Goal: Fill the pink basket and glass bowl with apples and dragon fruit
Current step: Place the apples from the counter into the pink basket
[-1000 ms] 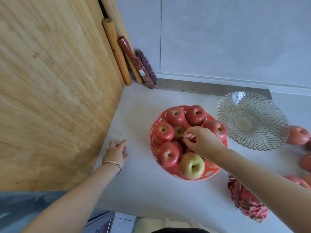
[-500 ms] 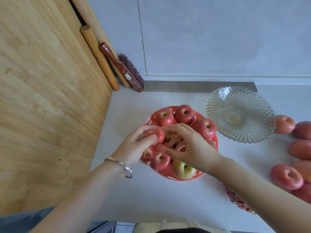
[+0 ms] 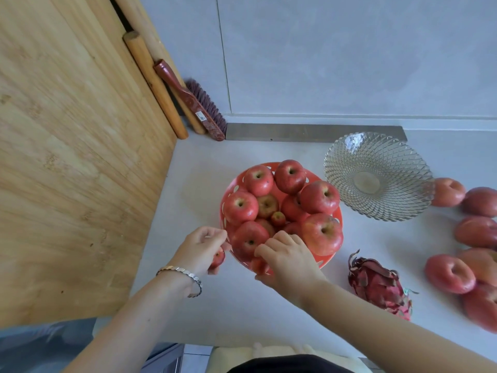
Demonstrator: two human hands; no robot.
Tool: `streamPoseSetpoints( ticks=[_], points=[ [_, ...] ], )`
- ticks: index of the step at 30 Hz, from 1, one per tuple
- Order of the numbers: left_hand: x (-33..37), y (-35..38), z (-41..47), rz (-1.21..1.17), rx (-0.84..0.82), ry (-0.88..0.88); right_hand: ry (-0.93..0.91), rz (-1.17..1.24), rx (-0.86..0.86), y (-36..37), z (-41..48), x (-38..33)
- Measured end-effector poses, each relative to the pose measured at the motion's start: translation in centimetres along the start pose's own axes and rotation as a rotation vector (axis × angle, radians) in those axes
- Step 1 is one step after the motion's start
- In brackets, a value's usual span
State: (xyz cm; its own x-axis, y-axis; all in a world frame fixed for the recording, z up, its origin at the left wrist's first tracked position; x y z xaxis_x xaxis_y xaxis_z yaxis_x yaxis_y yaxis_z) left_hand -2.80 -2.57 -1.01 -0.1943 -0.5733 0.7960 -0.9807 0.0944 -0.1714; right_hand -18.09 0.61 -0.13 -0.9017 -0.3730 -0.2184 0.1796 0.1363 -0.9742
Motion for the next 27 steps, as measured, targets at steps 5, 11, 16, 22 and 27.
streamPoseSetpoints(
  ticks=[5,11,16,22,27],
  points=[
    [-1.8,-0.2,0.3,0.001,0.015,-0.035,-0.051,-0.124,0.007,0.0,-0.4,-0.8],
    [-2.5,0.5,0.1,0.046,0.002,-0.044,-0.063,-0.054,0.073,-0.7,-0.9,-0.3],
    [-2.7,1.0,0.4,0.045,-0.001,-0.067,-0.015,-0.051,0.105,-0.4,-1.1,-0.4],
    [-0.2,0.5,1.5,0.314,0.108,0.244,0.032,-0.056,0.025,0.6,-0.5,0.1],
    [1.4,0.9,3.0,0.464,0.158,0.425,-0.001,0.050,-0.071,1.9,-0.7,1.0]
  ],
)
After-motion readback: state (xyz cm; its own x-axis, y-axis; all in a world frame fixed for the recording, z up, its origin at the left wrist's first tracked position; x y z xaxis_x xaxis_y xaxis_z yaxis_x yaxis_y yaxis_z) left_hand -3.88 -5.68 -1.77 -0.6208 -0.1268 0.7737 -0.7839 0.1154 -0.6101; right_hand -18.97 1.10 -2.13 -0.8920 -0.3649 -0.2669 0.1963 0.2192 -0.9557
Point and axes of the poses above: each hand's wrist, its own z-axis towards the middle knuckle, its own y-axis out of the palm, x = y × z, the point moved 6 cm from there along z, towards the middle knuckle, and after that the axes turned 3 degrees about -z, right-handed, at the moved point
